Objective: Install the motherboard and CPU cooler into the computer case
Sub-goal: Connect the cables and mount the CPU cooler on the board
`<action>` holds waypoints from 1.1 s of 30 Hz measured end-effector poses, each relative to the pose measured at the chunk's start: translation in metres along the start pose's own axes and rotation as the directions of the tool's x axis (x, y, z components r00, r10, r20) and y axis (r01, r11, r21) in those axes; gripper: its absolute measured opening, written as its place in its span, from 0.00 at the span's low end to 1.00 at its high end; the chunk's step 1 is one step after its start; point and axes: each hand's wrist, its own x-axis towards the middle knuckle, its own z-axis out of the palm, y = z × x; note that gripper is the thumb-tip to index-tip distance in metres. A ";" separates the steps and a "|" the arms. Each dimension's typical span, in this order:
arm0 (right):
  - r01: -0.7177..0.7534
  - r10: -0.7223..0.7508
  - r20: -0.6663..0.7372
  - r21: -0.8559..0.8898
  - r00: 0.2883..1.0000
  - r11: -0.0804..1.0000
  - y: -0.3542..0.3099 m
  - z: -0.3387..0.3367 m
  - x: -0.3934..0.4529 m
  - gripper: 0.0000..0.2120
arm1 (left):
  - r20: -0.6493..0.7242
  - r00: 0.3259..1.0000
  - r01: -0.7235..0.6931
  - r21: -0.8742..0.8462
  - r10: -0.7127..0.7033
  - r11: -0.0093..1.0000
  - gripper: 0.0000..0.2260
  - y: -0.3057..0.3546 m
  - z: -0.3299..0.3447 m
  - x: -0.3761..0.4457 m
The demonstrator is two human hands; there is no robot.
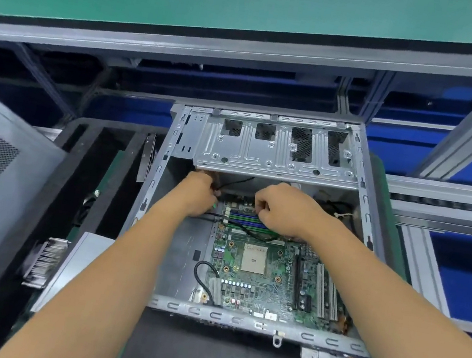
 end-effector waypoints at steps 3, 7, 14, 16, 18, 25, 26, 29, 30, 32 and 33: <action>-0.031 0.031 -0.005 0.055 1.000 0.998 0.004 0.004 0.004 0.07 | -0.057 0.998 0.014 -0.053 -0.017 0.999 0.07 0.001 0.007 -0.001; -0.027 0.028 -0.004 0.085 1.000 0.996 0.008 0.003 0.006 0.07 | -0.138 0.988 0.051 -0.143 -0.071 0.988 0.11 0.003 0.015 -0.001; -0.015 0.014 0.014 0.059 1.000 0.998 0.007 0.003 0.006 0.07 | -0.149 0.983 0.073 -0.202 -0.104 0.977 0.18 0.008 0.026 0.001; -0.012 0.011 0.025 0.058 1.000 0.998 0.006 0.003 0.006 0.07 | -0.156 0.985 0.049 -0.175 -0.076 0.983 0.19 0.009 0.027 0.001; -0.012 0.011 0.026 0.067 1.000 0.998 0.006 0.003 0.006 0.07 | -0.171 0.983 0.034 -0.157 -0.061 0.987 0.19 0.009 0.029 0.001; -0.020 0.019 0.014 0.062 1.000 0.998 0.005 0.002 0.004 0.07 | -0.131 0.991 0.010 -0.163 -0.031 0.987 0.16 0.009 0.032 0.001; -0.021 0.021 0.013 0.060 1.000 0.998 0.006 0.002 0.004 0.07 | -0.129 0.991 0.004 -0.150 -0.024 0.989 0.16 0.009 0.032 0.001; -0.024 0.023 0.019 0.058 1.000 0.998 0.006 0.002 0.005 0.07 | -0.139 0.990 -0.036 -0.121 0.018 0.992 0.16 0.010 0.033 0.001; -0.026 0.024 0.021 0.059 0.999 0.998 0.006 0.002 0.005 0.07 | -0.141 0.990 -0.043 -0.113 0.027 0.993 0.16 0.009 0.033 0.001; -0.029 0.027 0.026 0.063 0.999 0.998 0.006 0.002 0.006 0.07 | -0.131 0.991 -0.044 -0.083 0.033 0.996 0.16 0.009 0.033 0.001; -0.031 0.030 0.026 0.064 0.999 0.997 0.007 0.002 0.006 0.07 | -0.122 0.992 -0.043 -0.064 0.035 0.997 0.15 0.009 0.033 0.002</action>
